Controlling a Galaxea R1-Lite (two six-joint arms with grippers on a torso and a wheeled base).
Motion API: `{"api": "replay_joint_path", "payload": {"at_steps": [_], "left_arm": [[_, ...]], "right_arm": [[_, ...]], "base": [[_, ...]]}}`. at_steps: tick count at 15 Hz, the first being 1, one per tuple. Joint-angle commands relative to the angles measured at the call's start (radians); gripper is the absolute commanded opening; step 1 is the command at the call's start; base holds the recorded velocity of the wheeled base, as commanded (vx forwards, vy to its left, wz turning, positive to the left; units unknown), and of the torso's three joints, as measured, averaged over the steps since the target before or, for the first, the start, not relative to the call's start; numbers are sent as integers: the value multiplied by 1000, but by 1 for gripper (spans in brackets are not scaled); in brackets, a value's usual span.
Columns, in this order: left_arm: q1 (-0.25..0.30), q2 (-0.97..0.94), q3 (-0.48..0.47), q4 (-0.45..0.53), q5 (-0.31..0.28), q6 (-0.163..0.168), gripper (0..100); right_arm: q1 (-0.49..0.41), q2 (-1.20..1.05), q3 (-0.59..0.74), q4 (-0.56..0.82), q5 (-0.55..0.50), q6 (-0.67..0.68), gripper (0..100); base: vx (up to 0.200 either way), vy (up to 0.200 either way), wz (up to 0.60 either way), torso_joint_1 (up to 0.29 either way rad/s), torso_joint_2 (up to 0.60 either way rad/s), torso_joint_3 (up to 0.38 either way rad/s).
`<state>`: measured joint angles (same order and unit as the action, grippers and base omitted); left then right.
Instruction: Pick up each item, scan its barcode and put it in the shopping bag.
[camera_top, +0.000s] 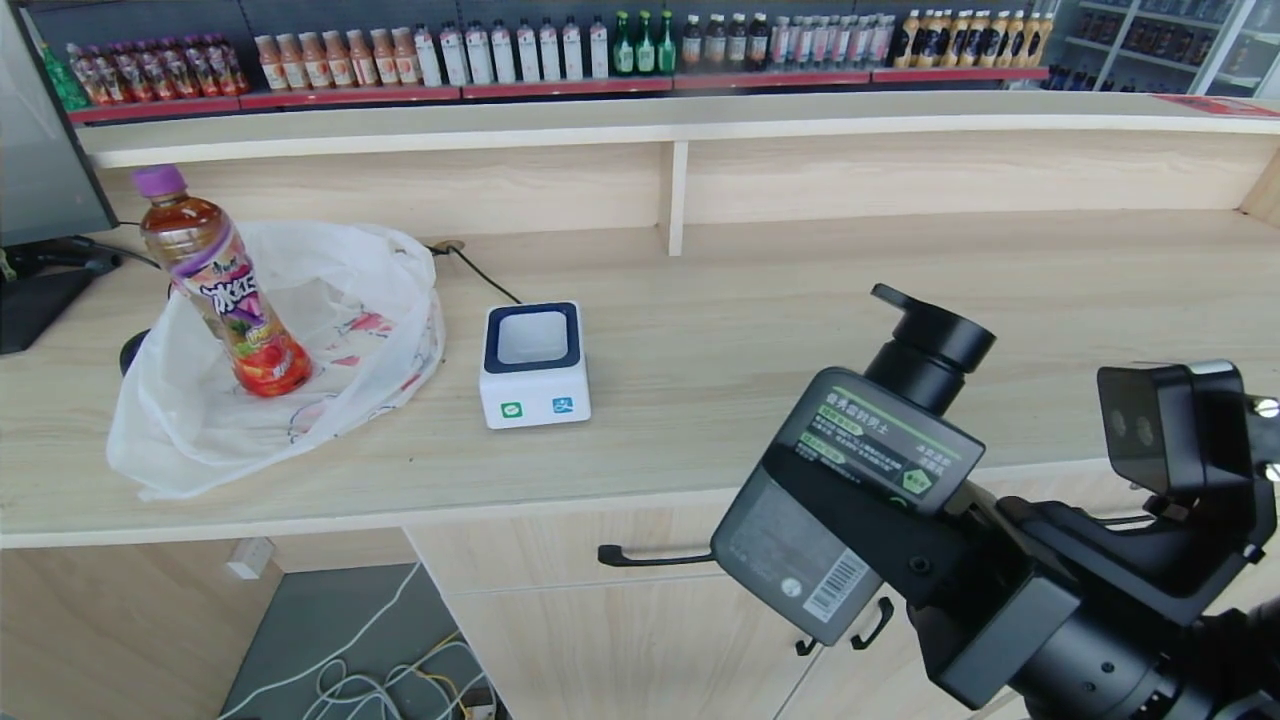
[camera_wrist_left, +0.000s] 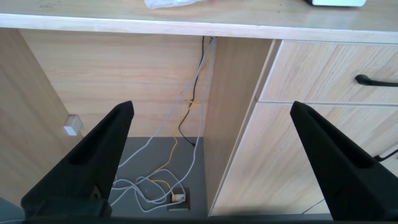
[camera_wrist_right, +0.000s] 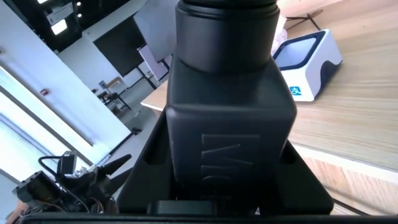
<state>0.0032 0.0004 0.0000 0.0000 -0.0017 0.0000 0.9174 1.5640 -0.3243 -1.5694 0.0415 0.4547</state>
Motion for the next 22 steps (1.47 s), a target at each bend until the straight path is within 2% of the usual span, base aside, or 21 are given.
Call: {"api": "replay_joint_path", "payload": {"at_steps": [1, 6, 15, 19, 22], "left_arm": [[0, 0, 0, 0, 0, 0, 100], [0, 0, 0, 0, 0, 0, 100], [0, 0, 0, 0, 0, 0, 100], [0, 0, 0, 0, 0, 0, 100], [0, 0, 0, 0, 0, 0, 100]], "right_arm": [[0, -1, -2, -1, -6, -1, 0], [-2, 17, -45, -1, -32, 2, 0], [-8, 19, -36, -1, -40, -8, 0], [-135, 68, -50, -1, -43, -67, 0], [-177, 67, -50, -1, -38, -131, 0]], "base": [[0, 0, 0, 0, 0, 0], [0, 0, 0, 0, 0, 0], [0, 0, 0, 0, 0, 0], [0, 0, 0, 0, 0, 0], [0, 0, 0, 0, 0, 0]]}}
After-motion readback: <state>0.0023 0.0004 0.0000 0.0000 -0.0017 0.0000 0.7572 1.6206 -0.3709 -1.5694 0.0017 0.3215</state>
